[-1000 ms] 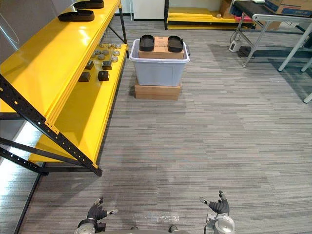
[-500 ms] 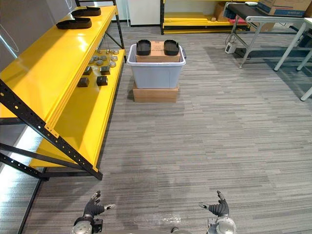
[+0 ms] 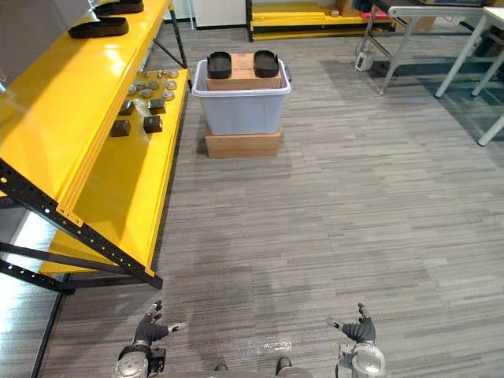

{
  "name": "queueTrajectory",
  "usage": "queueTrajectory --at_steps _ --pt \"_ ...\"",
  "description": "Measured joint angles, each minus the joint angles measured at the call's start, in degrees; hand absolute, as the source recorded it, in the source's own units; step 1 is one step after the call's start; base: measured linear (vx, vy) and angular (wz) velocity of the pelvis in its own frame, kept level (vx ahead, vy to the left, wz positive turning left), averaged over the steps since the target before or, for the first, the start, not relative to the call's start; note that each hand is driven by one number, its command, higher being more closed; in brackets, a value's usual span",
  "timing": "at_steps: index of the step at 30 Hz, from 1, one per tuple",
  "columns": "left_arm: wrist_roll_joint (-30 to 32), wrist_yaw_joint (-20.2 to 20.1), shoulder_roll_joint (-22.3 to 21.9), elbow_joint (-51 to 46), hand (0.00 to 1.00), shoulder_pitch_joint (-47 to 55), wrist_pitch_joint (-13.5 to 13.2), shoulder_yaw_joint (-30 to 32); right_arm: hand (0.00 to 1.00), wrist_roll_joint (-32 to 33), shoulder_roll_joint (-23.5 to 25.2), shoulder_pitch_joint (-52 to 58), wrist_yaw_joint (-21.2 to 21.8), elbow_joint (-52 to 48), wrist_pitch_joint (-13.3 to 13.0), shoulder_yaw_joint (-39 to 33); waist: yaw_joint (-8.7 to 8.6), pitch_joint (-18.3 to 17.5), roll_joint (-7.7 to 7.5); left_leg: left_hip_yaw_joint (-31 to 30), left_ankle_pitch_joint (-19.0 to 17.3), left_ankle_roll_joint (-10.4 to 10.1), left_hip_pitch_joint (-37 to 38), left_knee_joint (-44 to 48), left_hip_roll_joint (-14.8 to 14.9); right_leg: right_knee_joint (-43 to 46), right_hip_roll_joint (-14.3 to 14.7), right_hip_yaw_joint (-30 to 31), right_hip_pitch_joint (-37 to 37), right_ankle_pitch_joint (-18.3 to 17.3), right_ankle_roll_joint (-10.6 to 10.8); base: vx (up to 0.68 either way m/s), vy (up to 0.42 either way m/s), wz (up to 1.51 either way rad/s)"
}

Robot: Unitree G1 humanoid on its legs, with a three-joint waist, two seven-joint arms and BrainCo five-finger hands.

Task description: Walk over and take plastic housings, then place them on the shelf

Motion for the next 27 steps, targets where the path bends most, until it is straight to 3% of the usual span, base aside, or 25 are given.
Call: queueTrajectory --at_steps 1,4,5,7,9,10,11,12,13,14,15,16,17,18,19,20,21,24,25,27 --pt "-0.6 0.2 0.0 0.0 0.0 0.1 0.1 0.0 0.0 0.0 0.0 0.1 0.0 0.1 0.6 0.0 -0.05 0.2 -0.34 0.1 -2.1 0.6 0.1 1.2 -0.6 7.5 -1.2 -0.8 -3.4 -2.3 0.9 0.17 0.136 -0.13" --pt "-1.0 0.4 1.0 -0.1 0.0 0.0 0.3 -0.3 0.0 0.7 0.3 0.5 0.1 0.1 1.9 0.6 -1.51 2.0 -0.65 -1.5 -3.8 2.5 4.7 1.1 -1.7 30.0 -4.5 -4.6 -12.2 -3.2 2.3 0.27 0.102 0.15" --pt "-1.0 0.6 1.7 -0.1 0.0 -0.4 0.6 -0.3 0.0 0.8 0.2 0.8 0.1 0.1 2.0 0.8 -1.55 2.4 -0.37 -1.7 -4.3 2.7 7.0 0.3 -1.5 30.6 -4.5 -6.2 -14.0 -5.3 0.5 0.39 0.07 0.24" --pt "-1.2 1.4 2.1 0.0 0.0 -2.6 0.8 -0.3 0.0 1.2 -0.8 0.3 0.1 0.1 1.9 1.2 -1.78 2.8 0.39 -3.0 -4.3 2.6 9.7 -2.4 -0.1 27.7 -2.9 -9.4 -18.0 -6.2 -1.9 0.5 -0.014 0.33" --pt "-2.1 1.7 2.1 0.5 0.0 -5.9 0.7 -0.3 0.0 1.6 -2.4 -0.3 0.0 0.0 1.9 1.3 -2.54 4.5 2.18 -4.6 -3.7 1.6 12.0 -4.6 2.5 20.9 0.2 -11.5 -22.2 -3.5 -4.2 0.54 -0.07 0.53" --pt "-2.1 1.8 2.1 0.6 0.0 -6.9 0.7 -0.2 0.0 1.6 -2.8 -0.5 0.0 0.0 1.9 1.3 -3.07 4.7 2.07 -4.7 -3.3 0.3 13.0 -5.1 3.0 15.3 1.5 -11.1 -24.0 0.1 -4.4 0.43 -0.085 0.42" --pt "-2.1 1.9 2.3 0.8 0.0 -7.3 0.7 -0.2 0.0 1.6 -3.0 -0.4 0.0 -0.1 1.9 1.3 -3.37 4.5 1.39 -4.9 -3.0 -1.7 14.3 -5.4 2.9 7.6 2.6 -10.3 -24.3 5.8 -4.6 0.6 -0.132 0.48" --pt "-2.0 2.0 2.5 0.9 0.0 -7.2 0.7 -0.3 0.0 1.6 -3.3 0.8 0.0 -0.1 1.8 1.4 -3.72 4.1 0.06 -5.5 -3.8 -3.8 16.5 -5.1 2.4 2.1 2.7 -8.1 -23.8 17.7 -8.0 0.64 -0.136 0.39" --pt "-2.0 2.0 1.1 2.0 0.0 -7.8 0.7 -0.1 0.0 1.6 -4.4 -0.5 0.0 0.1 2.1 1.0 -3.93 4.9 3.11 -6.0 -3.4 -5.9 16.9 -3.3 4.8 7.2 3.5 -9.3 -24.3 16.1 -10.6 0.62 -0.139 0.39" --pt "-2.0 1.9 0.9 2.0 0.0 -8.2 0.6 -0.1 0.0 1.6 -4.3 -1.0 0.0 -0.1 2.1 1.0 -4.47 4.9 3.1 -6.3 -1.8 -8.1 16.1 -1.8 4.8 9.3 2.9 -9.4 -24.8 13.6 -10.0 0.57 -0.16 0.34" --pt "-2.0 1.8 0.6 2.1 0.0 -8.3 0.5 -0.2 0.0 1.6 -4.1 -1.8 0.1 -0.1 2.0 1.2 -4.84 4.9 3.08 -6.8 2.9 -8.5 14.6 2.8 4.2 12.3 2.1 -9.7 -24.3 9.9 -10.2 0.68 -0.289 0.39" --pt "-2.0 1.8 0.2 2.6 0.0 -8.3 0.5 -0.1 0.0 1.6 -4.1 -1.7 0.2 -0.1 1.9 1.9 -4.56 5.0 3.02 -7.2 9.0 -7.1 11.5 11.8 4.5 12.4 2.1 -10.0 -21.0 7.0 -10.3 0.7 -0.3 0.34" --pt "-2.1 1.7 0.0 3.2 0.0 -7.9 0.5 0.0 0.0 1.7 -4.1 -1.6 0.2 -0.1 1.9 3.1 -4.26 5.3 2.88 -7.6 15.7 -7.2 8.3 20.8 5.7 10.5 2.0 -10.0 -17.3 5.6 -10.6 0.69 -0.288 0.25" --pt "-2.1 1.5 -0.2 3.2 0.0 -6.9 0.4 0.1 0.0 1.7 -3.4 -1.5 0.2 -0.3 1.7 4.1 -3.64 5.7 2.62 -7.4 15.4 -6.3 2.9 35.2 8.7 7.3 3.3 -10.6 -11.7 4.4 -11.2 0.45 -0.159 0.13" --pt "-2.1 1.4 -0.2 3.2 0.0 -6.7 0.4 0.1 0.0 1.7 -3.1 -1.4 0.2 -0.7 1.7 4.6 -3.25 5.8 2.91 -6.6 14.4 -5.4 0.4 41.6 10.3 5.8 3.9 -10.8 -8.7 4.0 -11.4 0.52 -0.185 0.05" --pt "-2.1 1.3 -0.3 3.2 0.0 -6.3 0.4 0.0 0.0 1.8 -2.5 -1.0 0.2 -1.3 1.4 5.2 -2.61 6.4 2.08 -4.8 12.3 -2.8 -4.1 49.9 12.9 2.7 4.9 -11.0 -3.0 3.2 -11.7 0.4 -0.151 0.02" --pt "-2.1 1.3 -0.3 3.2 0.0 -6.0 0.4 0.0 0.0 1.9 -2.2 -0.9 0.1 -1.4 1.3 5.2 -1.99 6.6 1.33 -4.0 11.6 -2.1 -6.2 51.5 13.5 1.2 5.0 -11.0 -0.8 3.0 -11.8 0.47 -0.162 0.02" --pt "-2.1 1.3 -0.5 3.2 0.0 -5.5 0.3 -0.2 0.0 2.2 -2.0 -0.9 0.0 -1.7 0.9 4.9 -1.05 6.8 0.52 -1.5 7.8 -2.3 -15.1 44.6 12.1 -5.9 5.4 -10.7 7.5 2.6 -11.4 0.5 -0.106 -0.01" --pt "-2.1 1.3 -0.7 3.3 0.0 -5.0 0.4 -0.2 0.0 2.2 -2.0 -0.8 0.1 -1.7 1.0 4.7 -0.54 6.9 0.36 -0.9 6.2 -2.8 -18.0 36.4 10.0 -7.5 5.3 -10.4 10.0 2.2 -10.9 0.45 0.014 -0.19" --pt "-2.1 1.4 -1.5 3.3 0.0 -4.9 0.8 -0.1 0.0 2.3 -1.4 -0.9 0.0 -1.1 1.0 2.7 0.27 6.9 0.14 -2.1 6.7 -3.3 -18.3 18.5 4.7 -9.7 4.6 -9.1 13.0 1.7 -10.0 0.49 0.057 -0.33"
